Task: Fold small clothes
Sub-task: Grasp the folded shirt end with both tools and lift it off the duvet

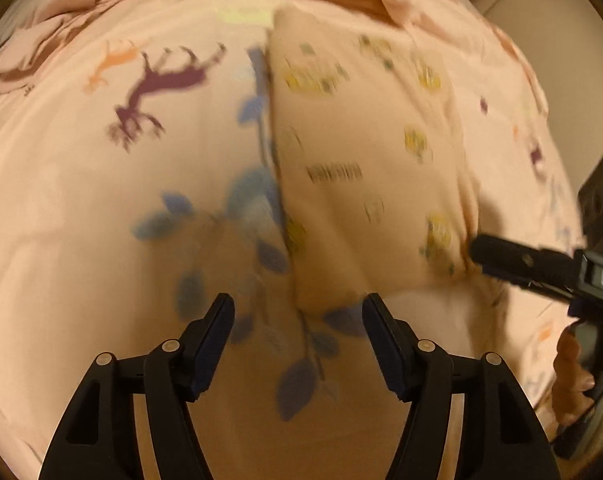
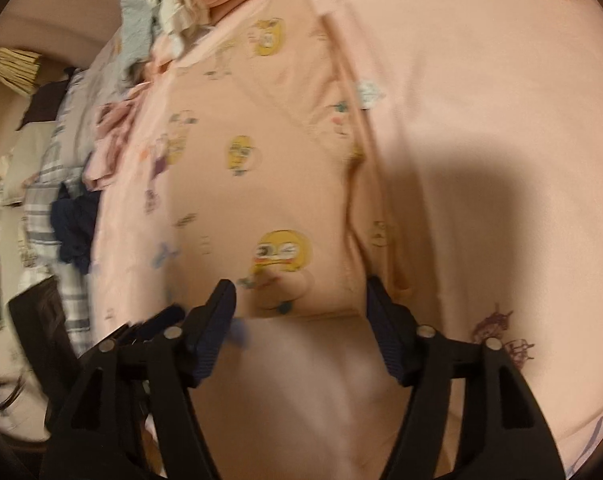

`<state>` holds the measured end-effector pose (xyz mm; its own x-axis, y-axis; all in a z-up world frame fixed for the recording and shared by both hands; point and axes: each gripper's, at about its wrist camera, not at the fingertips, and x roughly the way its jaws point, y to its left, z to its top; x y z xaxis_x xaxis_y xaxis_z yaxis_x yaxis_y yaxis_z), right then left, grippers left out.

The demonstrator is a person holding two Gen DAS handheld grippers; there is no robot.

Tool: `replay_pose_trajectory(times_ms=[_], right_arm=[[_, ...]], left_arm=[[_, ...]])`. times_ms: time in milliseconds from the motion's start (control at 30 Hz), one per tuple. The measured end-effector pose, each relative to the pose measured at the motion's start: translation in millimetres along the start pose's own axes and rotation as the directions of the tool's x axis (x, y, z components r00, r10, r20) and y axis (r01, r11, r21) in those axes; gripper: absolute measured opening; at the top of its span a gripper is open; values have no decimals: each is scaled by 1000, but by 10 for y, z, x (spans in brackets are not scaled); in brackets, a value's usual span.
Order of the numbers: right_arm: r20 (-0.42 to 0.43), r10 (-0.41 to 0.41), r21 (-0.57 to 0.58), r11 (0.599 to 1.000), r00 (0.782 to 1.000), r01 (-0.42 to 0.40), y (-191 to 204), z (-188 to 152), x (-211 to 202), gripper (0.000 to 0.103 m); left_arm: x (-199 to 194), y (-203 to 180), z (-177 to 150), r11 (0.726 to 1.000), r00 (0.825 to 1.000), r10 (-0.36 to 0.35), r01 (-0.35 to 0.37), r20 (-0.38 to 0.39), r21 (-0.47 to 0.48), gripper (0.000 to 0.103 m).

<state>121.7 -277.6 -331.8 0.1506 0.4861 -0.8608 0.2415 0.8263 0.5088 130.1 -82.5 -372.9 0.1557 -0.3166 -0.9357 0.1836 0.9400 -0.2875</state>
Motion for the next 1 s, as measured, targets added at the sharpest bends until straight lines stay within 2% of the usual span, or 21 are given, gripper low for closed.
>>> replay_pose_trajectory(times_ms=[67,133,200,300,433,467,600,667,700,733,800,833,900,1000], right_arm=[[-15,68,15,998,998,-68,17,67,-107,68],[-11,143,20,990,990,-143,29,175,-283,69],[1,178,15,984,984,-178,25,295,-423,77],[18,178,35,983,984,-179,-51,547,-541,84],[-28,168,58,984,985,-167,-158,813,-447,86],[-48,173,65,983,984,-170,-183,865,-388,86],[-146,191,99,979,971,-178,-302,1017,-73,85],[-179,172,105,982,969,-155,-367,1073,49,86],[-194,169,126,981,966,-147,-425,1098,120,85],[-204,190,144,976,960,-163,-463,1109,169,85],[-216,250,162,962,944,-218,-499,1130,222,85],[-211,268,170,957,940,-235,-509,1135,222,83],[-203,323,177,941,925,-289,-487,1153,237,74],[-202,359,204,925,911,-319,-453,1178,351,72]], left_arm=[[-130,130,181,997,998,-58,59,24,-49,67],[-194,249,343,984,989,-136,142,60,-109,86],[-179,347,528,962,976,-202,214,83,-169,94],[-46,406,775,927,955,-285,297,85,-227,95],[216,466,952,897,926,-378,369,11,-243,95],[346,459,986,884,911,-411,391,-27,-254,95],[654,464,1039,834,864,-497,450,-79,-321,95],[711,519,1080,793,837,-543,488,-61,-365,95],[706,553,1096,767,818,-574,516,-46,-382,95],[725,582,1098,733,791,-611,550,-32,-402,95],[816,593,1092,658,723,-690,609,-30,-443,95],[857,564,1097,641,701,-712,623,-44,-447,95],[899,497,1120,645,700,-713,624,-53,-441,94],[918,393,1155,647,700,-712,623,-54,-439,84]])
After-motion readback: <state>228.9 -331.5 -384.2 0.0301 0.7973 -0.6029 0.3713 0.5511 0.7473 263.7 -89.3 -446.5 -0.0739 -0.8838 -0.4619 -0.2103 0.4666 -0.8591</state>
